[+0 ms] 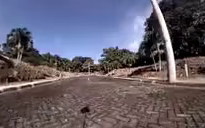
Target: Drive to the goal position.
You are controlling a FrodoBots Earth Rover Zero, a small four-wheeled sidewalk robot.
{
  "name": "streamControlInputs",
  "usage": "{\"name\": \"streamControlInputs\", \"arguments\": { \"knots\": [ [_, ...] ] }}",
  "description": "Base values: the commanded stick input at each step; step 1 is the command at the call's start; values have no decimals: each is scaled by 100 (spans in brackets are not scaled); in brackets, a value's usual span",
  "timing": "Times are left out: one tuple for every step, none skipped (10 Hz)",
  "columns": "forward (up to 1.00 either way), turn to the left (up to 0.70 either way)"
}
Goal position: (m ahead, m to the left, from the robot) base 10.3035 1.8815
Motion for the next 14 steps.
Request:
{"name": "streamControlInputs", "arguments": {
  "knots": [
    [100,0],
    [100,0],
    [100,0],
    [100,0],
    [100,0],
    [100,0],
    [100,0],
    [100,0],
    [100,0],
    [100,0],
    [100,0],
    [100,0],
    [100,0],
    [100,0]
  ]
}}
